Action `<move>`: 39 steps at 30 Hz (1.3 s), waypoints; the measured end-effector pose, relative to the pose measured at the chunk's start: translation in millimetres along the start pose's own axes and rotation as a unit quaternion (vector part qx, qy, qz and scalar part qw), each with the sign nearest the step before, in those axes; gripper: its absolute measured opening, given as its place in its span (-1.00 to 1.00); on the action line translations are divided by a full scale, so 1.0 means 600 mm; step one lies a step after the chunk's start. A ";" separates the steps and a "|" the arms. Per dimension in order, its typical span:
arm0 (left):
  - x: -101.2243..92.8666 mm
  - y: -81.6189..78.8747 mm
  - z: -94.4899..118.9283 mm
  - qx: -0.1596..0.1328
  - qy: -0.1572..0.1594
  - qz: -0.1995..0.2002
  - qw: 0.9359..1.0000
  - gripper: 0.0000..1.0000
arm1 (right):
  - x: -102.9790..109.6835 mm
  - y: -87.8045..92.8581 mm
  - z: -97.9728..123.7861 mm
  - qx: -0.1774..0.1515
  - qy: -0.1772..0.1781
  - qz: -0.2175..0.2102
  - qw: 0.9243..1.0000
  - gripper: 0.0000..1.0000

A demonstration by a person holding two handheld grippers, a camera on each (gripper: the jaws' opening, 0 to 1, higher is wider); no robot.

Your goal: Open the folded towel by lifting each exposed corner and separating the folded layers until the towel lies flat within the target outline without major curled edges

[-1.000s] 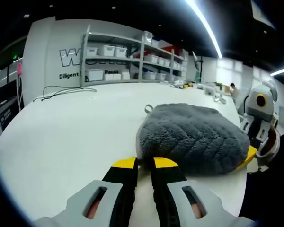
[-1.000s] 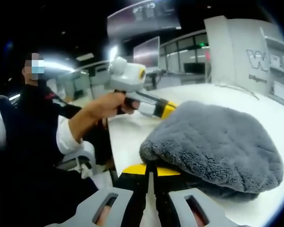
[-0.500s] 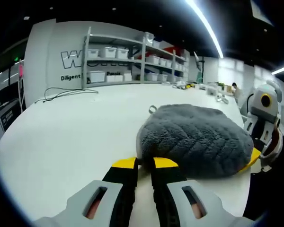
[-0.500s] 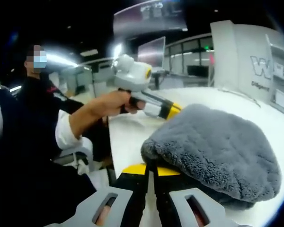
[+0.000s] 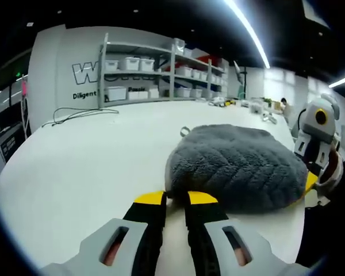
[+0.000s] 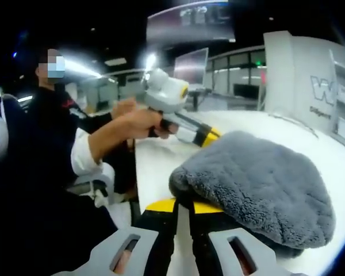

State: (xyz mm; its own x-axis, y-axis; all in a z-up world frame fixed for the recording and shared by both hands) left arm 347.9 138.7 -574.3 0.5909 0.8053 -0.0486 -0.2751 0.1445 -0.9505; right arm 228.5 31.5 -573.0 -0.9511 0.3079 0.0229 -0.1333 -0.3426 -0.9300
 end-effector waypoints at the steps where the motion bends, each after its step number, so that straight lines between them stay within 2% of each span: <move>1: 0.000 -0.001 0.000 -0.001 0.000 0.001 1.000 -0.73 | -0.001 -0.001 0.002 -0.001 0.000 -0.001 1.000 -0.89; 7: 0.004 -0.002 0.007 0.003 0.001 0.004 1.000 -0.59 | -0.014 -0.007 0.023 -0.005 0.014 0.003 1.000 -0.87; 13: -0.002 -0.008 0.016 0.004 0.010 -0.001 1.000 -0.52 | -0.043 -0.015 0.052 -0.025 0.030 -0.012 0.999 -0.87; 19: -0.007 -0.009 0.022 0.015 0.009 -0.014 1.000 -0.40 | -0.054 -0.020 0.064 -0.035 0.039 -0.016 0.998 -0.84; 27: -0.002 -0.010 0.031 0.017 -0.005 -0.008 1.000 -0.21 | -0.065 -0.022 0.075 -0.038 0.049 -0.012 0.998 -0.76; 39: 0.002 -0.012 0.047 0.020 0.001 0.007 1.000 -0.02 | -0.098 -0.026 0.100 -0.048 0.069 -0.016 0.996 -0.65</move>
State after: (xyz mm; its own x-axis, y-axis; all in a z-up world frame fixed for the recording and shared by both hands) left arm 329.0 154.7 -558.6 0.5879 0.8065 -0.0632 -0.3143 0.1557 -0.9365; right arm 269.5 -34.5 -538.0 -0.8984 0.4391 0.0087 -0.1299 -0.2467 -0.9603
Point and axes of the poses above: the point that each gripper's makers call its tool centre point, and the gripper's own axes: z roughly backward along the fingers, x roughly to its left, y roughly out of its underside, the point moved 1 cm from there along z, roughly backward along the fingers, and after that the axes turned 3 degrees about -x, right-handed, at the moved point
